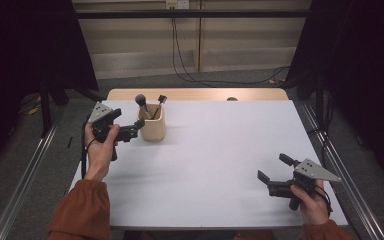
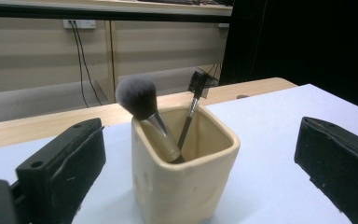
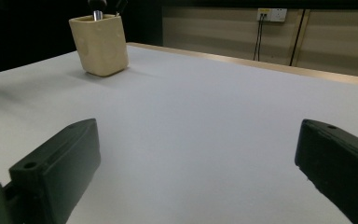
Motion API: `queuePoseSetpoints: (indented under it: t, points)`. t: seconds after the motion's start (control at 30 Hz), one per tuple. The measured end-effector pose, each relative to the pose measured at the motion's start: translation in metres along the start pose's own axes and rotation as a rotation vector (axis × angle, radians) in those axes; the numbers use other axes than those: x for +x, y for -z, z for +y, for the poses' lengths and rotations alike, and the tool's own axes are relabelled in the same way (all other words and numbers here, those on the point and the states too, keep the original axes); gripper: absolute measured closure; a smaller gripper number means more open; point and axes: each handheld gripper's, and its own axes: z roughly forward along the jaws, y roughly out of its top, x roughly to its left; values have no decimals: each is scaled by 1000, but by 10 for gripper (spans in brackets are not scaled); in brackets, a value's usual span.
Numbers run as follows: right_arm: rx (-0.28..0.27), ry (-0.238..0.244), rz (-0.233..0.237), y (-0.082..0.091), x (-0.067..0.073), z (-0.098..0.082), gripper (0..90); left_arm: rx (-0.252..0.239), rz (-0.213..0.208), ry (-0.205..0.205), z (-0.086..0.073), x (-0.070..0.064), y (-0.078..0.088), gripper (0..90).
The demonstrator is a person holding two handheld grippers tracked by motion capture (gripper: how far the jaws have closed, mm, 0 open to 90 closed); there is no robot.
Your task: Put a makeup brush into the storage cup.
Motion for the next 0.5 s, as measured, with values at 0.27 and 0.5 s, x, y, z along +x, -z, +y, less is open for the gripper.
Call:
queuePoseSetpoints:
  t: [0.27, 0.5]
  points:
    - [-3, -7, -1, 2, 0, 0, 0, -5, -23, -14, -9, -5, 10, 20]
    - [-3, -4, -1, 2, 0, 0, 0, -14, -8, -57, -12, -10, 18, 20]
